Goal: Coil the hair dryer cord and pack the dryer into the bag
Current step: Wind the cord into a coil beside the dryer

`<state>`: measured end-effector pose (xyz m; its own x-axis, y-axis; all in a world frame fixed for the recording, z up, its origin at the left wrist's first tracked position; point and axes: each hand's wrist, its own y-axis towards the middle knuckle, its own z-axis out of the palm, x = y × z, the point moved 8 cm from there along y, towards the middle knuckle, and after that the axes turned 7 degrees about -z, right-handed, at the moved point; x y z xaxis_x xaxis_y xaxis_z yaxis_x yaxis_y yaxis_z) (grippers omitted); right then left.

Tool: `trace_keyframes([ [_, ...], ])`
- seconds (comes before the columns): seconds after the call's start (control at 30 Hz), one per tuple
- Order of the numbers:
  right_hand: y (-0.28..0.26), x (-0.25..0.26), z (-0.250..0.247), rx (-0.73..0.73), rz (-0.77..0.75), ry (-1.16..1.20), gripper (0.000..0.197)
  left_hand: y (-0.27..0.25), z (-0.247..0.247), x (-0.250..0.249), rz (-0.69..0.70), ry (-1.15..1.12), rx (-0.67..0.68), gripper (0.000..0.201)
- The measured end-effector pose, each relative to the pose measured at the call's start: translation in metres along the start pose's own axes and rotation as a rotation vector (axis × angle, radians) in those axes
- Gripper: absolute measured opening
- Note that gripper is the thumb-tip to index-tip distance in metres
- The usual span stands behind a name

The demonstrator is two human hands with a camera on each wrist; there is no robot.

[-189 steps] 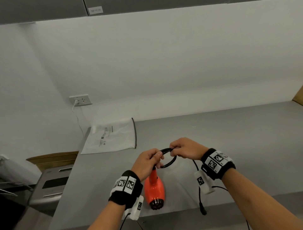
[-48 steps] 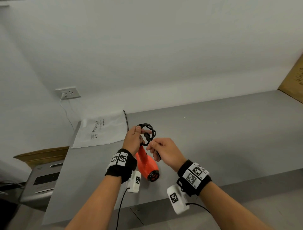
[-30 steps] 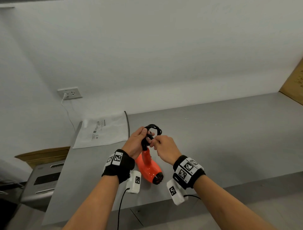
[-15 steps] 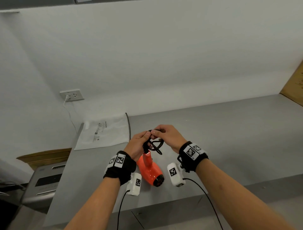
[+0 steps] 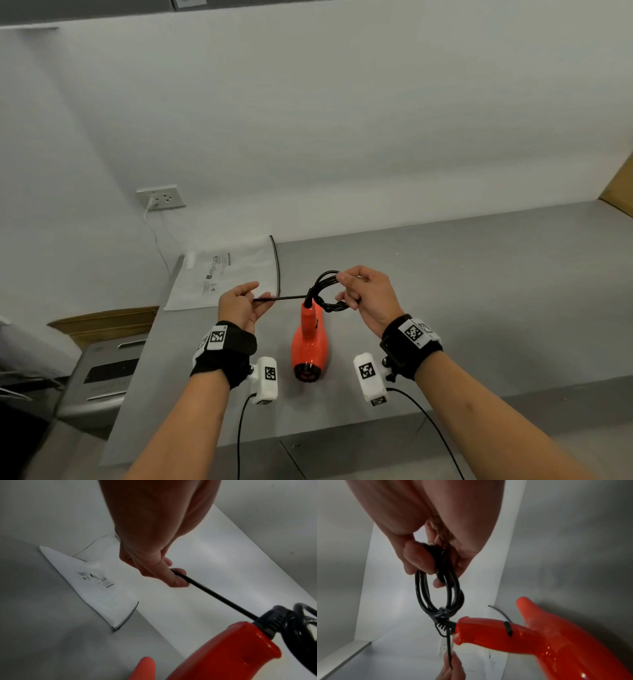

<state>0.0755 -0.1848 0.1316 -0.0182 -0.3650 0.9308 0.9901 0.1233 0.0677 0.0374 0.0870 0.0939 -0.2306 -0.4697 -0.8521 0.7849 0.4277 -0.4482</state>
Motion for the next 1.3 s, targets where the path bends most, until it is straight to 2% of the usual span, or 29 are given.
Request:
trace_keyframes([
  [0.1,0.000,-0.005,0.007,-0.044,0.020,0.126,0.010,0.002,-0.003,-0.003,0.055,0.045,-0.057,0.030],
  [0.2,0.003,-0.009,0.013,-0.077,0.048,0.120,0.013,-0.002,0.001,-0.009,0.139,0.074,-0.060,0.030],
  [0.33,0.008,-0.009,0.018,-0.101,0.046,-0.031,0.015,-0.016,0.018,-0.029,0.237,0.071,0.054,0.066],
  [0.37,0.010,-0.008,0.020,-0.101,0.037,-0.076,0.014,-0.020,0.023,-0.034,0.244,0.055,0.083,0.064],
  [0.43,0.013,-0.004,0.025,-0.091,0.015,-0.172,0.010,-0.034,0.039,-0.045,0.249,0.061,0.168,0.033],
  [0.47,0.014,-0.002,0.028,-0.077,0.006,-0.209,0.008,-0.042,0.050,-0.049,0.250,0.111,0.229,0.019],
  [0.5,0.015,0.000,0.031,-0.060,0.001,-0.224,0.008,-0.051,0.060,-0.052,0.251,0.195,0.289,0.016],
  [0.6,0.017,0.004,0.039,-0.013,0.021,-0.133,0.013,-0.068,0.085,-0.047,0.245,0.537,0.451,0.012],
  [0.67,0.019,0.006,0.040,0.010,0.025,-0.091,0.016,-0.071,0.096,-0.039,0.299,0.835,0.528,0.015],
  [0.73,0.018,0.006,0.042,0.038,0.015,-0.099,0.017,-0.070,0.100,-0.031,0.324,1.029,0.486,0.016],
  [0.83,0.014,0.009,0.039,0.046,-0.033,-0.154,0.012,-0.067,0.101,-0.031,0.379,1.118,0.355,0.028],
  [0.97,0.012,0.017,0.031,0.044,-0.114,-0.275,0.015,-0.066,0.103,-0.027,0.401,1.099,0.271,0.033],
  [1.07,0.009,0.019,0.026,0.026,-0.139,-0.272,0.020,-0.065,0.105,-0.024,0.434,1.056,0.196,0.032],
  [1.17,0.004,0.023,0.030,0.052,-0.164,-0.269,0.021,-0.059,0.107,-0.012,0.334,0.931,0.240,0.033],
  [1.3,0.002,0.024,0.028,0.018,-0.149,-0.360,0.013,-0.053,0.108,-0.002,0.229,0.664,0.364,0.017],
])
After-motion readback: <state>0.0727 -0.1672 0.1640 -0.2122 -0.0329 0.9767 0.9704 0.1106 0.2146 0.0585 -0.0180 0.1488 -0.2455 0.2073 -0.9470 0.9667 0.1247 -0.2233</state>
